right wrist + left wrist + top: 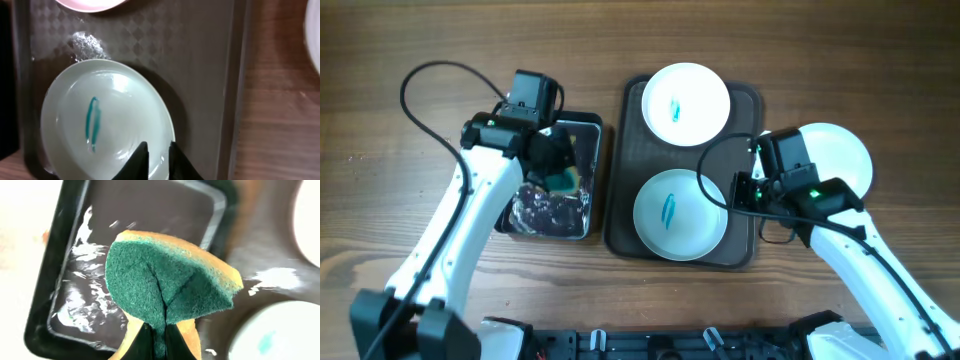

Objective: Clean dirty plates on tray and stack at the side

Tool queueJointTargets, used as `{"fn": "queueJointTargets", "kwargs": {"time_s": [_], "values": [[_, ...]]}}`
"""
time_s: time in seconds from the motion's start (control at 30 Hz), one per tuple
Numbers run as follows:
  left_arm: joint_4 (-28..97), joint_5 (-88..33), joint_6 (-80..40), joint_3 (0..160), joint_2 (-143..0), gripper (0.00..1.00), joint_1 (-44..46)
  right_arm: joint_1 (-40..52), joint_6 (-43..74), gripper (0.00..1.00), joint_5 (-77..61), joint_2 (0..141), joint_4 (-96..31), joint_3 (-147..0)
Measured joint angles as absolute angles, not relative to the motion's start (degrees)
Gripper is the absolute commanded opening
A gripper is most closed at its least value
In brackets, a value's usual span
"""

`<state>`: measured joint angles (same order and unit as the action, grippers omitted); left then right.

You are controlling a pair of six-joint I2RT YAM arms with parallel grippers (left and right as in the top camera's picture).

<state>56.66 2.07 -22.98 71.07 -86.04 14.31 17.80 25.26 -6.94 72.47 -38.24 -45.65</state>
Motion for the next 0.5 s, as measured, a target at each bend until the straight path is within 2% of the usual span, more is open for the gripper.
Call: {"fn": "queueJointTargets", "kwargs": {"time_s": [0.27,0.37,0.47,0.5], "values": [[55.2,-3.2,-23.0,71.9,-86.5,0.04,22.0,17.8,22.4,0.18,-9.3,83.9,-35.6,-43.9],[53.5,-4.1,-23.0,71.9,-88.2,0.04,24.2,17.8,21.6,0.15,-10.6,88.4,-34.0,-43.9],[51.5,-6.5,-23.0,71.9,-91.0,0.04,26.1,17.8,20.4,0.04,-13.3,91.7,-32.9,-44.0],[50.8,-7.3,-23.0,71.9,-91.9,0.04,26.6,17.8,20.1,0.04,-14.1,91.8,-32.6,-44.0]]}}
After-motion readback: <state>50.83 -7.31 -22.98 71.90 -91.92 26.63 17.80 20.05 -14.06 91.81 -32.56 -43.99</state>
